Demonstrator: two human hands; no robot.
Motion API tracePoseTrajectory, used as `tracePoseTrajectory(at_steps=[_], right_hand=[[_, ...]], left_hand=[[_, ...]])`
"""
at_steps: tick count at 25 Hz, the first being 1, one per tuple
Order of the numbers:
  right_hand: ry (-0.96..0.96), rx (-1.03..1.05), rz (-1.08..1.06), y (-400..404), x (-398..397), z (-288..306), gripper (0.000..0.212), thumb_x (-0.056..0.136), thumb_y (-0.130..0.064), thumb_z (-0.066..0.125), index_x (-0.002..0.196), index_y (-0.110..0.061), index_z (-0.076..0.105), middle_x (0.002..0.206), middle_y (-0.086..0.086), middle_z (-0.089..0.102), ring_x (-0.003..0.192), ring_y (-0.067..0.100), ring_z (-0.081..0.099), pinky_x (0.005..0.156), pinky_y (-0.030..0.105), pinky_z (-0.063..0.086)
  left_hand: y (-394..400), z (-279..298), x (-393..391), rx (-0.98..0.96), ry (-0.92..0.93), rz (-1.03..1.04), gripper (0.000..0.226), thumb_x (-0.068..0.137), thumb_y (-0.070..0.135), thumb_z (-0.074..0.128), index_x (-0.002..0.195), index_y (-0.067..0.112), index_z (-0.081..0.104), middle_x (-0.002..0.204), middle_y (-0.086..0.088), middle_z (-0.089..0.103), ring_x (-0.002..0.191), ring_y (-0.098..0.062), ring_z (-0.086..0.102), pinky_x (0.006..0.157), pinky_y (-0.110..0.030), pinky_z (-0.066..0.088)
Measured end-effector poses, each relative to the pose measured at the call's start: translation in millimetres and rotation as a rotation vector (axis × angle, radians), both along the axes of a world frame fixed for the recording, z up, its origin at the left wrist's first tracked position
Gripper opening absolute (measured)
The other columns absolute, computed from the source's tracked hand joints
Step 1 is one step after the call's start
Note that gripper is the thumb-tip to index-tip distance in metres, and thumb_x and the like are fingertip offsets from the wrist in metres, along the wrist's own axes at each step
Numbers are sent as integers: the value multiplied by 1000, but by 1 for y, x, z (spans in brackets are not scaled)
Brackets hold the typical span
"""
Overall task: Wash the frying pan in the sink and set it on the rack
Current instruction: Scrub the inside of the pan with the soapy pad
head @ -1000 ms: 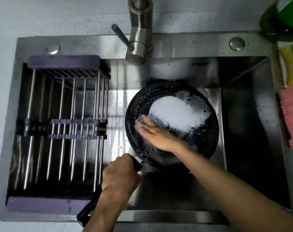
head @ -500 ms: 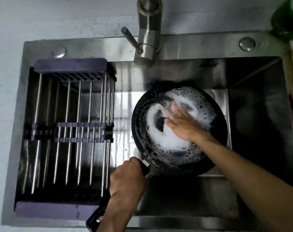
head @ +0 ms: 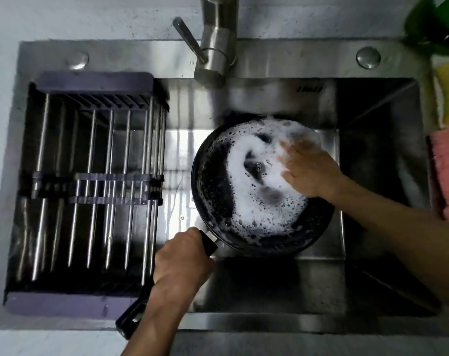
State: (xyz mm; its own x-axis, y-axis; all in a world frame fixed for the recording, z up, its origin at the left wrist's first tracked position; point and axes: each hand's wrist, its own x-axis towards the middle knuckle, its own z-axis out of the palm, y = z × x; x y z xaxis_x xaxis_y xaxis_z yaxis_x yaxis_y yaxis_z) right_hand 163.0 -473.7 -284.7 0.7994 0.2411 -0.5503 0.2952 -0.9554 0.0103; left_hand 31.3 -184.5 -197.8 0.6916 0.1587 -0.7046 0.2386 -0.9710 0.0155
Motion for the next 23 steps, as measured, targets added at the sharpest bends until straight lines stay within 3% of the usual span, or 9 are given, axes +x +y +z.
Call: tracePoseTrajectory(at_steps=[4, 7, 9, 11, 13, 15, 17, 20, 23], right_hand=[[349, 91, 15, 17, -103, 26, 59, 97, -52, 20, 121, -18, 62, 147, 15, 47, 137, 30, 39, 114, 41, 27], [360, 2, -16, 7, -102, 43, 60, 102, -48, 18, 138, -19, 54, 164, 13, 20, 152, 24, 15, 122, 40, 11], [330, 1, 0, 11, -110, 54, 58, 102, -48, 19, 141, -20, 53, 163, 14, 24, 152, 28, 15, 122, 42, 9], [398, 248, 35, 29, -134, 65, 52, 102, -51, 27, 134, -26, 58, 151, 5, 47, 144, 24, 33, 118, 39, 19], [456, 407, 64, 37, -135, 78, 44, 99, -47, 43, 139, -34, 52, 143, -7, 55, 135, 15, 44, 112, 33, 30], [431, 460, 6, 28, -123, 87, 45, 93, -23, 54, 137, -33, 57, 134, -8, 62, 124, 12, 54, 105, 29, 40], [388, 616, -235, 24, -124, 100, 47, 87, -1, 52, 124, -24, 69, 116, -9, 70, 104, 3, 63, 92, 23, 49], [208, 783, -553, 40, -134, 127, 39, 90, 11, 52, 118, -9, 72, 108, -5, 71, 97, 1, 62, 81, 10, 45], [78, 886, -850, 62, -134, 148, 39, 89, 16, 53, 115, -5, 72, 111, 4, 71, 102, 11, 63, 81, 1, 40]], left_hand=[[-4, 6, 3, 18, 28, 24, 32, 74, 29, 65, 105, 27, 60, 100, 2, 65, 96, -22, 64, 69, -28, 41], [-6, 8, 5, 34, 22, 40, 28, 73, 25, 65, 101, 26, 59, 96, 3, 65, 95, -21, 64, 67, -27, 40], [-6, 11, 6, 46, 14, 44, 27, 73, 23, 65, 99, 24, 59, 95, 2, 66, 94, -21, 65, 67, -27, 39], [-7, 11, 3, 42, 16, 31, 31, 73, 24, 64, 103, 24, 58, 100, 1, 66, 98, -22, 65, 69, -27, 41], [-5, 11, 3, 11, 18, 29, 33, 74, 26, 62, 107, 24, 58, 104, 0, 66, 100, -22, 64, 73, -28, 44], [-5, 19, 5, -13, 14, -2, 37, 77, 26, 61, 113, 21, 54, 107, -2, 65, 102, -23, 63, 78, -31, 47], [-5, 43, -1, -83, -8, 1, 46, 80, 29, 64, 121, 16, 47, 115, -4, 60, 108, -25, 59, 86, -34, 48], [24, 110, -4, -379, -248, 311, 54, 81, 34, 72, 127, 21, 47, 119, -3, 58, 108, -26, 58, 89, -38, 51], [84, 194, 27, -607, -735, 724, 58, 77, 29, 75, 127, 33, 47, 113, 10, 60, 107, -17, 60, 93, -38, 48]])
